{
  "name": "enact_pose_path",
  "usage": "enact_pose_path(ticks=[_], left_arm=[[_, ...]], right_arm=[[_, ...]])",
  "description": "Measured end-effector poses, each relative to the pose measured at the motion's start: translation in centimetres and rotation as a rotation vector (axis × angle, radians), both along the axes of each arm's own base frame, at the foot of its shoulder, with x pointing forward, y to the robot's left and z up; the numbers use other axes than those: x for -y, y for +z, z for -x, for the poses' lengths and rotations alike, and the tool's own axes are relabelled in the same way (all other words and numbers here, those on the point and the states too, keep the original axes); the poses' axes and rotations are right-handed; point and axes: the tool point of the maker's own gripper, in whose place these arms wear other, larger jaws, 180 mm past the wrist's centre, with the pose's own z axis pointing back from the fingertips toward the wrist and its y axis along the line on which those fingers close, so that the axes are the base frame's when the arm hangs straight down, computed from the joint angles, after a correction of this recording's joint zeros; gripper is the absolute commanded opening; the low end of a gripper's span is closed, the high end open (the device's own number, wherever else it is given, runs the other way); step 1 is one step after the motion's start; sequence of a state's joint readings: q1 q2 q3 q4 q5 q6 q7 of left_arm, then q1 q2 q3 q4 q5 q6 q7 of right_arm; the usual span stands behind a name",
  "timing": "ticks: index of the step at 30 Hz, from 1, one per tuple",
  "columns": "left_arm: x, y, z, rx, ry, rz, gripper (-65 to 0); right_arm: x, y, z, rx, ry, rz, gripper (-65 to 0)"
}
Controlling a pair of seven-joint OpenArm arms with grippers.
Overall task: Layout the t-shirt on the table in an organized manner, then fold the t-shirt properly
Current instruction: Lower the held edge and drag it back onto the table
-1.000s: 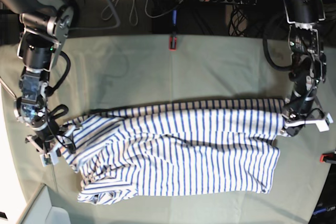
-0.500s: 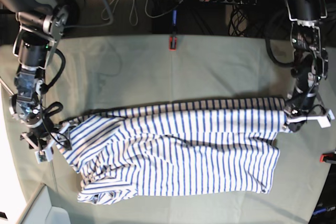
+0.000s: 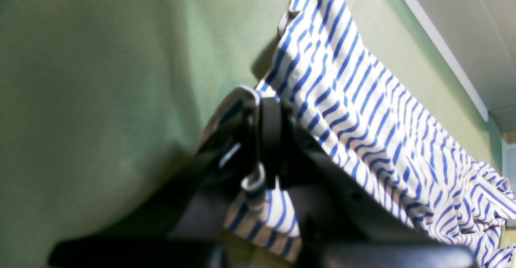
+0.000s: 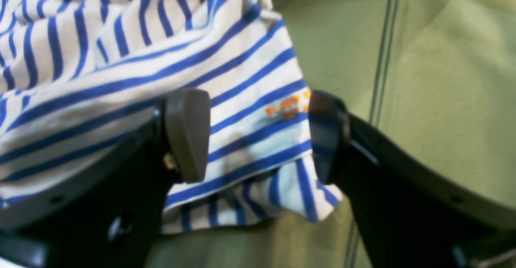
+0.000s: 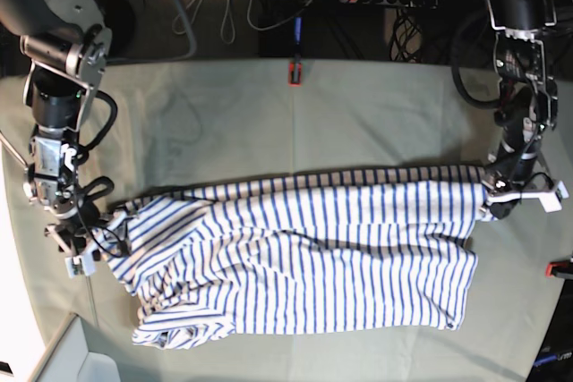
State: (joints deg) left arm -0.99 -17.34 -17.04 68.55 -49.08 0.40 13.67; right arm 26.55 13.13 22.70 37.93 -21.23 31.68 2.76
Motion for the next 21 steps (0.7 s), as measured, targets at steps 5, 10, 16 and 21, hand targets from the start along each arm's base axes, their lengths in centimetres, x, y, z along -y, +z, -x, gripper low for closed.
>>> enact_pose_path(ticks=[5,10,16,21], left_arm=[[-0.3,0.1,0.1,0.001,0.003,-0.007,-64.8],[-2.1,0.6,0.5,0.018,0.058,0.015,-64.8],[-3.6,1.1,0.9,0.031,0.100,0.000,-64.8],[-3.7,0.9,1.1,0.026,0.101,0.000,-64.8]], right_arm=[[1.5,0.2,-0.1,0.011,-0.061,0.035,-25.7],[0.3,-2.1,0.6,-0.053,-0.056,-0.010,-25.7],[-0.7,-1.4,-0.1,0.006,-0.046,-0.036,-26.3],[-1.3,-1.3,-0.3,0.022,-0.038,-0.043,-32.0]])
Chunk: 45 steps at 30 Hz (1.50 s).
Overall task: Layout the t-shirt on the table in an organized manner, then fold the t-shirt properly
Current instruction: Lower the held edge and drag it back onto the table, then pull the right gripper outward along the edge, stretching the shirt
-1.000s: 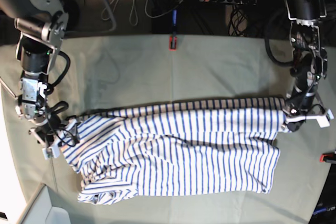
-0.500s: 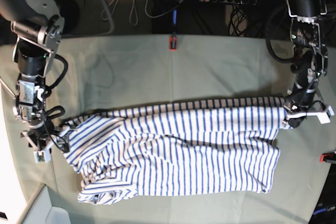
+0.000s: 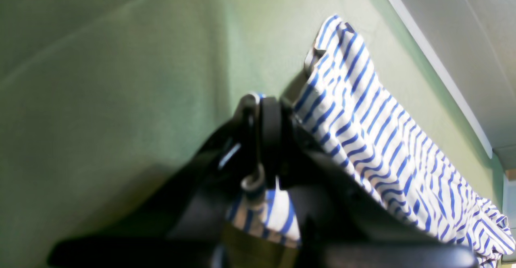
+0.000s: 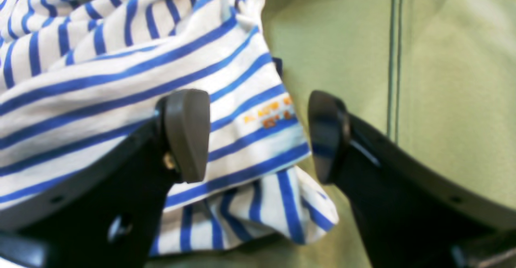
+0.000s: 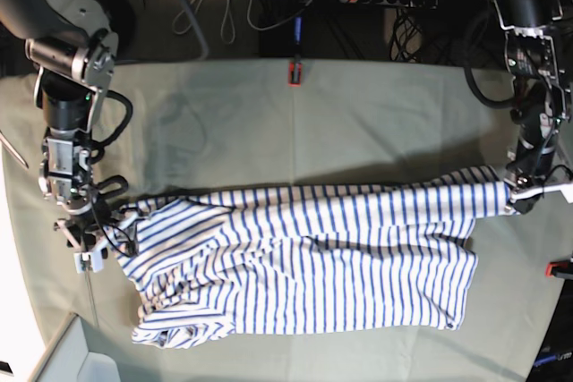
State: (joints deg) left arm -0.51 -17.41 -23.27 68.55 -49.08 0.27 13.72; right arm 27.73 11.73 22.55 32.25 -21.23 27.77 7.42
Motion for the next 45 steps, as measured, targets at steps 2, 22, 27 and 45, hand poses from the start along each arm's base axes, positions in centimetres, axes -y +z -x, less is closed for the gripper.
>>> enact_pose_path(ticks=[2,22,27,45], left_arm=[[0.0,0.0,0.0,0.000,0.000,0.001,-64.8],[0.1,-0.1,0.0,-0.001,0.001,0.007,-64.8],[0.2,-0.6,0.5,-0.013,0.001,0.011,-64.8],[-0.8,-0.5,1.1,-0.017,0.018,0.004,-64.8]], right_arm=[[0.0,0.0,0.0,0.000,0.000,0.000,-36.0],[3.2,2.2,1.5,0.099,-0.104,0.022,-65.0],[3.3,3.8,4.7,0.155,-0.113,0.111,-65.0],[-0.9,2.6,0.6,0.049,0.019,-0.047,-29.0]])
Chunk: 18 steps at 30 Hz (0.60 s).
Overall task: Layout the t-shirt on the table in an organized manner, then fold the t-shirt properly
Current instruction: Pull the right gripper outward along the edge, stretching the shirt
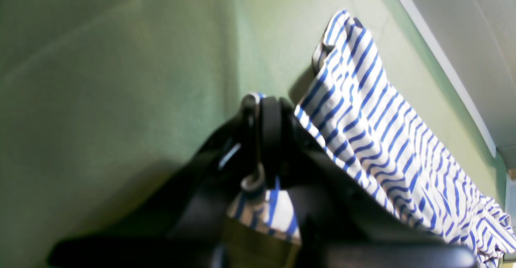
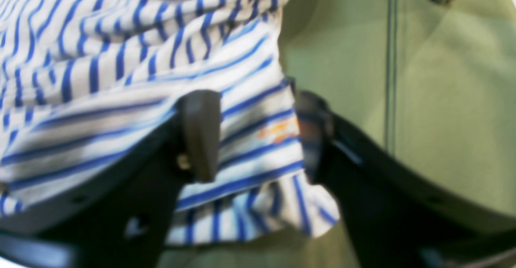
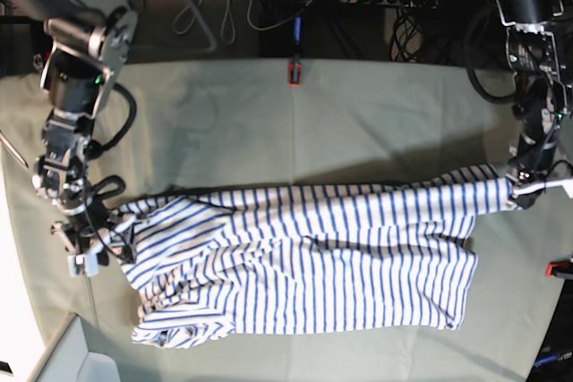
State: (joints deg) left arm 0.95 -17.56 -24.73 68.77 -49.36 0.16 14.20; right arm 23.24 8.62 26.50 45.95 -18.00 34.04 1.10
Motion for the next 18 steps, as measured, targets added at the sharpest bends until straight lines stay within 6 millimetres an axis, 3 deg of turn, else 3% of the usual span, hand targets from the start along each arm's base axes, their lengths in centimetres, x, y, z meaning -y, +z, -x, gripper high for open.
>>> enact_pose_path(ticks=[5,11,15,18], left_arm=[[-1.2,-0.6,1.6,-0.018,0.037,0.002,-64.8],[-1.3,-0.4,1.3,-0.011,0.040,0.003,-64.8],[-1.3,-0.5,1.4,-0.012,0.041,0.003,-64.8],[-1.3,-0.4,1.3,-0.009,0.041,0.003,-64.8]], right_arm=[[-0.3,-1.8,0.6,-0.057,0.002,-0.025,-27.2],[-0.6,-2.1,0.6,-0.064,0.004,-0.037,-27.3],[-2.0,-4.1,1.2,-0.119,0.013,-0.082,-27.7],[-2.9,-5.2,1.5,-0.154,0.020,-0.113,-33.5]])
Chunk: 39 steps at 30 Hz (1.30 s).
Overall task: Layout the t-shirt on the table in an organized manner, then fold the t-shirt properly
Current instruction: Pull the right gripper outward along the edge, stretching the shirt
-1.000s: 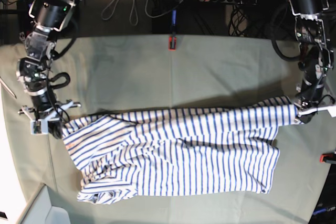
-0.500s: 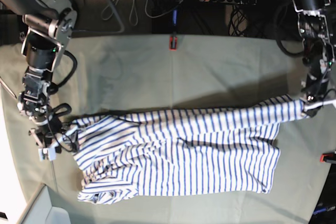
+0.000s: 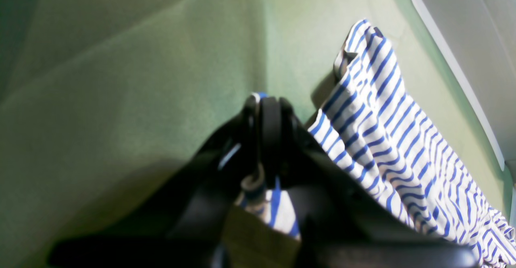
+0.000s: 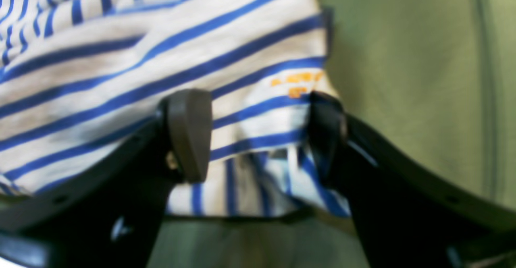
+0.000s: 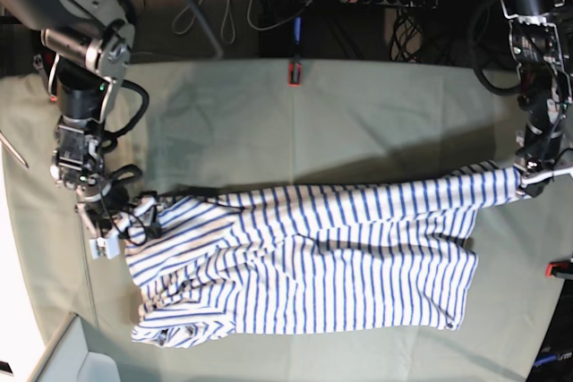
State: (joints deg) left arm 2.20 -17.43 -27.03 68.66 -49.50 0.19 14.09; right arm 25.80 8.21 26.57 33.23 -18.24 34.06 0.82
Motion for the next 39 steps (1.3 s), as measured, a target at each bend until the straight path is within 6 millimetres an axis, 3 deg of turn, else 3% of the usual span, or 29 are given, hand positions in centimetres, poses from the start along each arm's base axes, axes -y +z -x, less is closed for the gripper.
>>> enact_pose_path(ticks=[4,8,14,21,23,29,36,39], left_arm=[[0.0,0.0,0.0,0.000,0.000,0.000,-64.8],[0.0,0.0,0.0,-0.003,-0.002,-0.006,-64.8],[0.0,0.0,0.0,-0.004,-0.002,-0.001,-64.8],[0.1,0.0,0.0,-0.003,-0.003,0.000,-64.8],[0.1,0.0,0.1,-0.001,-0.004,0.001,-64.8],[0.9,0.0,2.5,-0.019,-0.034,-0.027,-64.8],[1.0,-0.1,3.9,-0.033,-0.041,-0.040,-64.8],[1.0,-0.3,4.1,-0.039,-0.039,-0.042,-64.8]], right_arm=[[0.2,0.1,-0.1,0.005,-0.003,0.003,-49.2],[0.5,1.0,-0.9,0.029,-0.008,0.007,-59.1],[2.0,5.4,-2.6,0.171,-0.022,0.073,-64.8],[2.9,5.7,-0.7,0.182,-0.021,0.138,-65.0],[3.2,5.7,0.4,0.192,-0.023,0.157,-65.0],[4.0,3.6,7.4,0.132,0.011,0.251,-65.0],[2.0,2.1,13.2,0.088,0.041,0.258,-64.2],[0.3,0.8,15.9,0.032,0.106,0.221,-56.8]])
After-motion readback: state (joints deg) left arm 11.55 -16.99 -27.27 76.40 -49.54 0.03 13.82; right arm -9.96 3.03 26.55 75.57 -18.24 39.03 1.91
